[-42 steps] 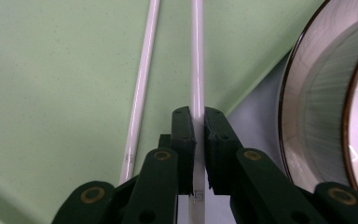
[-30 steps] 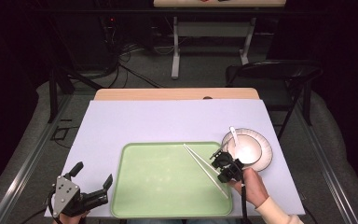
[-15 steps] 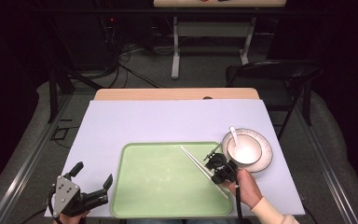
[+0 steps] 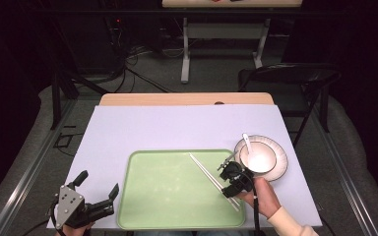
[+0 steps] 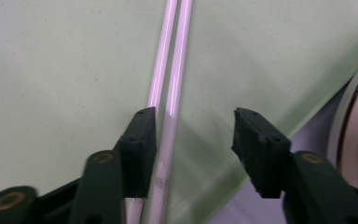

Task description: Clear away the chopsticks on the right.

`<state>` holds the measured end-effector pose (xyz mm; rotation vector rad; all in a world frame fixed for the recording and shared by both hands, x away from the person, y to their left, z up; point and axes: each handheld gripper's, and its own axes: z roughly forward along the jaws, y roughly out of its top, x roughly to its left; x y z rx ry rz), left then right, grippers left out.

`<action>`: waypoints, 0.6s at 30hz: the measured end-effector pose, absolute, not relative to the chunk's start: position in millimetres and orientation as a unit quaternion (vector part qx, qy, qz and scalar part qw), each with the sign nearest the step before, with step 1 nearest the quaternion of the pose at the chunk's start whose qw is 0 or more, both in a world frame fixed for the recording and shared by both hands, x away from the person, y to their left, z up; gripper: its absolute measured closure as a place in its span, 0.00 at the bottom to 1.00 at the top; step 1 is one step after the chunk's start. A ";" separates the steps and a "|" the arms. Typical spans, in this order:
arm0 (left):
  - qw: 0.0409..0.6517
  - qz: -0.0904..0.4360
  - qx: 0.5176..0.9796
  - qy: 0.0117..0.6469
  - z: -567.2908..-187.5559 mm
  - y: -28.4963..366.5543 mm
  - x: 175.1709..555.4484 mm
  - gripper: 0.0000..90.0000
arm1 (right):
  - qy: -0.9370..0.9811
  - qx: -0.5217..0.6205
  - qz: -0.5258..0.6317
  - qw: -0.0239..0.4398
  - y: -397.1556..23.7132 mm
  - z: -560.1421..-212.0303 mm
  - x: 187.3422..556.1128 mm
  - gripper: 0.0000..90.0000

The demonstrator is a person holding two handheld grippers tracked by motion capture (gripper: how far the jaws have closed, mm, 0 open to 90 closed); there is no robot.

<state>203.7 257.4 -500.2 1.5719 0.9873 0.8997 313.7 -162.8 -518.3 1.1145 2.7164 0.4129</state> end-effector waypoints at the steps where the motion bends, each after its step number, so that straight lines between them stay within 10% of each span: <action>1: 0.513 0.375 0.655 0.410 -500.1 257.5 203.7 0.00 | 0.912 0.372 0.146 0.094 -164.0 -516.6 313.0 0.43; 6: 0.513 0.375 0.654 0.411 -500.2 257.2 203.9 0.00 | 0.911 0.347 0.185 0.121 -174.5 -506.5 311.0 0.19; 18: 0.510 0.374 0.656 0.411 -500.2 256.5 204.3 0.00 | 0.893 0.311 0.272 0.177 -208.2 -481.0 296.4 0.07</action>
